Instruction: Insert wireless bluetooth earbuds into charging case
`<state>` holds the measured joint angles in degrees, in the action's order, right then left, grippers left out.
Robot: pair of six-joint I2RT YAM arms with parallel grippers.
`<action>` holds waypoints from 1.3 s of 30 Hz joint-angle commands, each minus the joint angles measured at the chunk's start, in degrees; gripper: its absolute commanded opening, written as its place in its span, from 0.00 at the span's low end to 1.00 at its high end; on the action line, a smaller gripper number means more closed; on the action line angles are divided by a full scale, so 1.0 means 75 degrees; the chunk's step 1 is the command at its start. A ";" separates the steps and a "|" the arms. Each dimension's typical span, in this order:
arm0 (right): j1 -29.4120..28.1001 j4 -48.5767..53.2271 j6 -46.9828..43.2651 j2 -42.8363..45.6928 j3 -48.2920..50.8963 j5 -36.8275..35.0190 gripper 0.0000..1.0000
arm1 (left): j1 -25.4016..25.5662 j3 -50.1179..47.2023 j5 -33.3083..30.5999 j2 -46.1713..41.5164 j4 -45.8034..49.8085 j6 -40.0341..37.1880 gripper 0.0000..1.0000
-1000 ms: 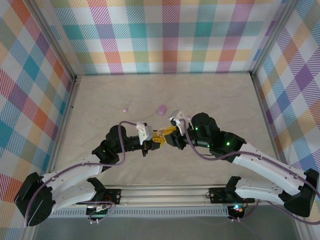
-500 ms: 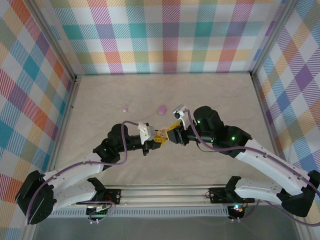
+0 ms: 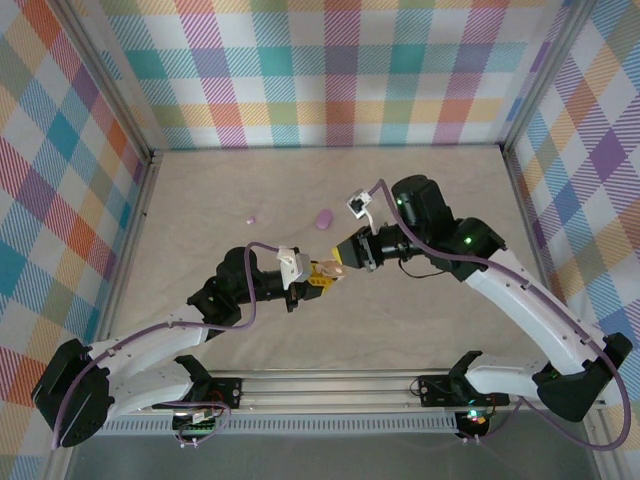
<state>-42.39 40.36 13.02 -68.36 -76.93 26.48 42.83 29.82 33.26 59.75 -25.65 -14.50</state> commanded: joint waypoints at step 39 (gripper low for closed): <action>-0.1086 0.1397 -0.0372 -0.1382 -0.0364 -0.2010 0.11 | -0.0251 0.0318 0.0450 0.0289 -0.0180 0.0100 0.00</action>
<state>-50.09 50.37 8.99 -78.94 -80.36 13.23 41.47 30.06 36.36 62.11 -23.83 -14.17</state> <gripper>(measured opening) 0.119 0.156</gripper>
